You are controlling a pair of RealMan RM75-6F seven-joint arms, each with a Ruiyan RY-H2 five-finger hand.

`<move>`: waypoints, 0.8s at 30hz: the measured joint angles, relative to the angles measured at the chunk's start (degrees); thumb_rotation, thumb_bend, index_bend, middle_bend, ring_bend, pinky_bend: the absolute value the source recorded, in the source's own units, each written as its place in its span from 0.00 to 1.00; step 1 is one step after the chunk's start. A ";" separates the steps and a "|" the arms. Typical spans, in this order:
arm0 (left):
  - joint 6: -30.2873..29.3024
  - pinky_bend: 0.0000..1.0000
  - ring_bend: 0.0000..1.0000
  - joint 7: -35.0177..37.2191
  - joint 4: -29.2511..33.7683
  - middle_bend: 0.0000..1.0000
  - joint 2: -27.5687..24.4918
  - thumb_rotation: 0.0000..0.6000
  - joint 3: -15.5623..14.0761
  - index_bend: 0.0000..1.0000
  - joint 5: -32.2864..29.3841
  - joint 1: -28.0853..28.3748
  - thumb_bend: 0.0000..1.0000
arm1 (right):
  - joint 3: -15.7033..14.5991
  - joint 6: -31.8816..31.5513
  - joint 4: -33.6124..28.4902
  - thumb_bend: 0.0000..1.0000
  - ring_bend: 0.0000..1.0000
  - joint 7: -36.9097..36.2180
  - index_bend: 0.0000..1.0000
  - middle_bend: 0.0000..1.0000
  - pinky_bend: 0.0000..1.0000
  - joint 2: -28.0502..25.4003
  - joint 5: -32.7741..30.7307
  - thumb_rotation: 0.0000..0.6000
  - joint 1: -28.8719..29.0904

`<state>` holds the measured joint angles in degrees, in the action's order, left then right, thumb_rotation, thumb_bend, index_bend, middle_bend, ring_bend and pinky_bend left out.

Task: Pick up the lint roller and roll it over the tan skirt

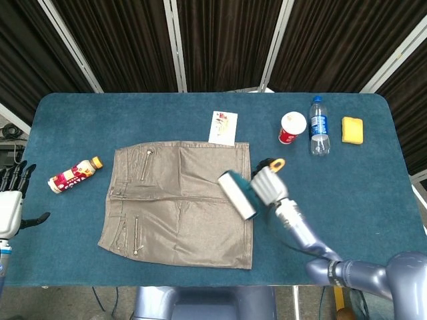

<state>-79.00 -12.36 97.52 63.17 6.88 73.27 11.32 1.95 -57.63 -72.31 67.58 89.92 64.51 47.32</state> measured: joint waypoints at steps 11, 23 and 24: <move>0.00 0.00 0.00 -1.53 0.59 0.00 0.75 1.00 -0.29 0.00 0.39 0.36 0.00 | -1.06 -0.30 0.54 1.00 0.32 -5.44 0.45 0.45 0.40 -1.64 3.32 1.00 -1.54; -0.30 0.00 0.00 0.62 0.31 0.00 -0.29 1.00 -0.35 0.00 0.73 -0.15 0.00 | -0.63 -1.42 -3.75 1.00 0.32 -1.09 0.45 0.45 0.40 0.59 4.12 1.00 -0.95; -0.34 0.00 0.00 0.73 0.32 0.00 -0.35 1.00 -0.38 0.00 0.85 -0.19 0.00 | -0.72 -1.41 -4.19 1.00 0.32 -0.86 0.45 0.45 0.40 0.69 4.35 1.00 -0.89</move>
<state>-79.34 -11.63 97.84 62.82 6.50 74.12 11.13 1.23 -59.04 -76.51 66.72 90.61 68.86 46.43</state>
